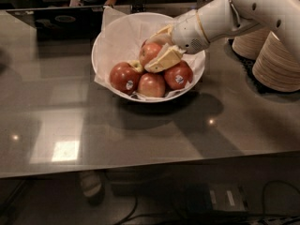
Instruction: Pick apple from white bowl
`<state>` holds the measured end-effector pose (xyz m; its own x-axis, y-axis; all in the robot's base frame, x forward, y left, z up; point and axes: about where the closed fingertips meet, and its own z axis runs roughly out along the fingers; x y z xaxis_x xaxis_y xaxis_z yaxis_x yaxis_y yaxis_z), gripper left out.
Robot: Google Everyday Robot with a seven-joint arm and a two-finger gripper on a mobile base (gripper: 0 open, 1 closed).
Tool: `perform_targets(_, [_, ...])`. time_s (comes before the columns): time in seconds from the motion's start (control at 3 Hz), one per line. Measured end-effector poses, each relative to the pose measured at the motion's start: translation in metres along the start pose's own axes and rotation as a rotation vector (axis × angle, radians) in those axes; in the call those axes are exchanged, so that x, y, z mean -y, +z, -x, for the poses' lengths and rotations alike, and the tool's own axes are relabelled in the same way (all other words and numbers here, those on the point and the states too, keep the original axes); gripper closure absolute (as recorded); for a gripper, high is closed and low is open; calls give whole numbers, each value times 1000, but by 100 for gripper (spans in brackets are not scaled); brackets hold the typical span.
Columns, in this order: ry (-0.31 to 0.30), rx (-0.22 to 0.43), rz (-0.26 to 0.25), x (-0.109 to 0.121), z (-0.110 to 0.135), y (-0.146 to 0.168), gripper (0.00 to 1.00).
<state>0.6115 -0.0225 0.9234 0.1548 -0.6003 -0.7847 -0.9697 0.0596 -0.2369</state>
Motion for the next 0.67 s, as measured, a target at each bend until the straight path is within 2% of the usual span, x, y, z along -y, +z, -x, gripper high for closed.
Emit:
perform_targets(0.33, [-1, 1, -4, 0, 0, -2, 97])
perform_targets(0.67, [-4, 16, -13, 1, 1, -11, 100])
